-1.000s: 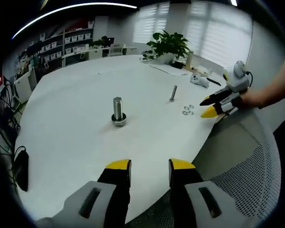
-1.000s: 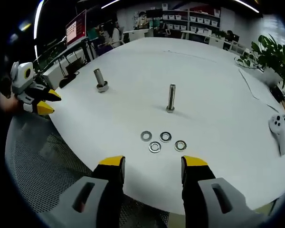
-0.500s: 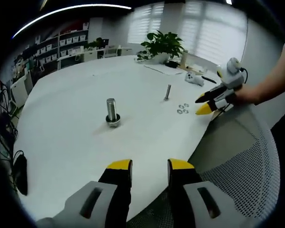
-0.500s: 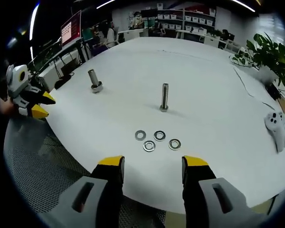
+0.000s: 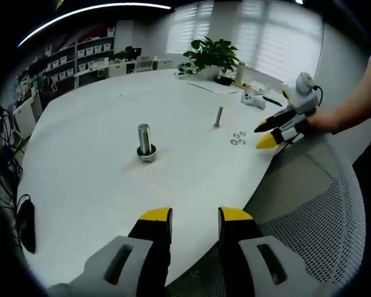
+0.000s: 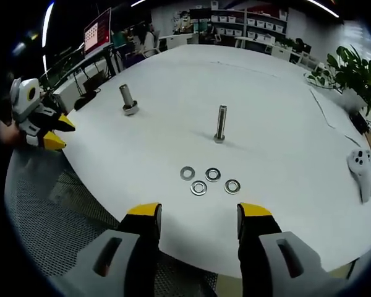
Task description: Place the washer onto the threaded stud by aligning its center hole with the stud, sliding it down to the base, and recovering from edge contact or off-axis alignment until the washer reaches the visible bottom stop.
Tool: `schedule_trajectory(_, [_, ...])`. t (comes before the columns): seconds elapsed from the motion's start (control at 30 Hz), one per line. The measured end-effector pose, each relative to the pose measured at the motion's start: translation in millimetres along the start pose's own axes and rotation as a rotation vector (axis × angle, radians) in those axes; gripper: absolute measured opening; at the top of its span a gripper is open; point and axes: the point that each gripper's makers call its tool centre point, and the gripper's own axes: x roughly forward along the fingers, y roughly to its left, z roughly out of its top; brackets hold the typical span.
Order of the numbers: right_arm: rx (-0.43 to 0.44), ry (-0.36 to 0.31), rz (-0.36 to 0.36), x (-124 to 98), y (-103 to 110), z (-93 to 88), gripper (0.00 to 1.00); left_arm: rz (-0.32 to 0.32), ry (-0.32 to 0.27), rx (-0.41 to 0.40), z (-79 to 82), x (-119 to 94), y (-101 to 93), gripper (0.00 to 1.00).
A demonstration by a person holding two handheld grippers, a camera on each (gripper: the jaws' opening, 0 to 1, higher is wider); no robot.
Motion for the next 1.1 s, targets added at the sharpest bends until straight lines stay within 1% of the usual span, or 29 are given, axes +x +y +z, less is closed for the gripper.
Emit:
schedule_trajectory(0.1, [-0.003, -0.002, 0.005, -0.4, 0.7, 1.6, 0.52, -0.002, -0.004, 0.001, 1.0, -0.2, -0.4, 0.28])
schedule_trajectory(0.2, [-0.024, 0.008, 0.004, -0.6, 1.9, 1.1, 0.52, 0.0, 0.0, 0.005, 0.1, 0.1, -0.4, 0.28])
schedule_trajectory(0.4, [-0.031, 0.033, 0.012, 0.6, 1.1, -0.3, 0.52, -0.002, -0.003, -0.002, 0.1, -0.1, 0.0, 0.28])
schedule_trajectory(0.5, [-0.02, 0.037, 0.012, 0.3, -1.7, 4.5, 0.51, 0.0, -0.003, -0.01, 0.0, -0.2, 0.8, 0.28])
schedule_trajectory(0.57, [-0.016, 0.04, 0.017, 1.6, -3.3, 7.2, 0.48, 0.002, -0.002, -0.014, -0.5, -0.3, 1.2, 0.28])
schedule_trajectory(0.67, [-0.027, 0.07, 0.029, 4.1, -1.1, 4.4, 0.43, -0.008, 0.006, -0.012, -2.3, 0.4, -1.3, 0.28])
schedule_trajectory(0.87, [-0.044, 0.105, 0.025, 9.2, -3.6, -1.9, 0.41, -0.005, 0.01, -0.016, -3.9, 0.5, -0.7, 0.28])
schedule_trajectory(1.0, [-0.059, 0.108, 0.012, 10.1, -9.3, -0.1, 0.37, -0.005, 0.009, -0.013, -3.9, 0.3, -1.2, 0.28])
schedule_trajectory(1.1, [-0.047, 0.111, 0.004, 11.9, -13.8, 2.5, 0.36, -0.001, 0.008, -0.014, -4.1, 0.2, -0.8, 0.28])
